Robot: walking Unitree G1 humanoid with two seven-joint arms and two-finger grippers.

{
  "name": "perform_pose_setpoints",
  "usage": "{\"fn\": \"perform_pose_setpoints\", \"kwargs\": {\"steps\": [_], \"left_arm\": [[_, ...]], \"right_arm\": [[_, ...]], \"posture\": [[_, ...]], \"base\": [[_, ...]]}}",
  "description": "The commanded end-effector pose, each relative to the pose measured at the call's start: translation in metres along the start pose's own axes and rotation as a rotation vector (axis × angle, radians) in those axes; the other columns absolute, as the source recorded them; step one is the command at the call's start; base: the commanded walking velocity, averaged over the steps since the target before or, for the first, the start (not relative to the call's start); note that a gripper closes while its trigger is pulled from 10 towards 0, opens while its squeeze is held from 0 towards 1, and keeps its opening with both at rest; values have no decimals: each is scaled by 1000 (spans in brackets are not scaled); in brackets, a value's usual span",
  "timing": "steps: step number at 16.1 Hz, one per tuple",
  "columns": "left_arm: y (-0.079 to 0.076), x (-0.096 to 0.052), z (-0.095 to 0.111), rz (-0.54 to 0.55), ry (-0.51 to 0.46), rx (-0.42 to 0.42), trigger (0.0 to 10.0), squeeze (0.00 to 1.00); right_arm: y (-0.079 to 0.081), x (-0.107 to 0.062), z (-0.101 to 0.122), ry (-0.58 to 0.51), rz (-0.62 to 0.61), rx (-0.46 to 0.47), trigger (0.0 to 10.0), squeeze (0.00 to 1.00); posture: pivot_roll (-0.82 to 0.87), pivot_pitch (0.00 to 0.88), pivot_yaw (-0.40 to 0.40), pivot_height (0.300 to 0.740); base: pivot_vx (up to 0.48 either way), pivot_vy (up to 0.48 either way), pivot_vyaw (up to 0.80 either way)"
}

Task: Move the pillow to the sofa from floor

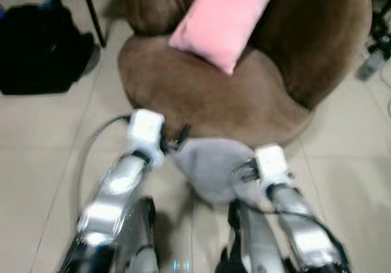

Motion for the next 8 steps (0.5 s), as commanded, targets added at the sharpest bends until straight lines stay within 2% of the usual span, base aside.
{"fn": "perform_pose_setpoints", "kwargs": {"steps": [1, 6, 7, 8], "left_arm": [[-20, 5, 6, -57, -21, -4, 10000, 0], [-23, 5, 7, -71, -28, -4, 10000, 0], [-23, 5, 7, -70, -29, 15, 10000, 0], [-24, 5, 5, -72, -23, 23, 10000, 0]], "right_arm": [[-18, -5, -5, -3, -50, -15, 0, 0], [-14, -2, -5, -1, -40, -16, 0, 0], [-13, -1, -6, -2, -39, -16, 0, 0], [-13, -1, -6, -3, -39, -15, 0, 0]], "posture": [[58, 153, -51, 525], [63, 155, -51, 525], [63, 155, -51, 525], [63, 156, -50, 525]], "base": [[480, 0, 0], [480, 0, 0], [319, 0, 0], [0, 0, 0]]}}
Point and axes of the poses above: a point about 5 cm out from each wrist's last joint towards the gripper, its own x axis pointing out of the wrist towards the gripper, its own z axis along the axis of the wrist's last joint, y = z × x, the point moved 6 cm from there along x, pointing out of the wrist towards the gripper, and after that the axes turned 1 degree about -x, right-handed, at the moved point
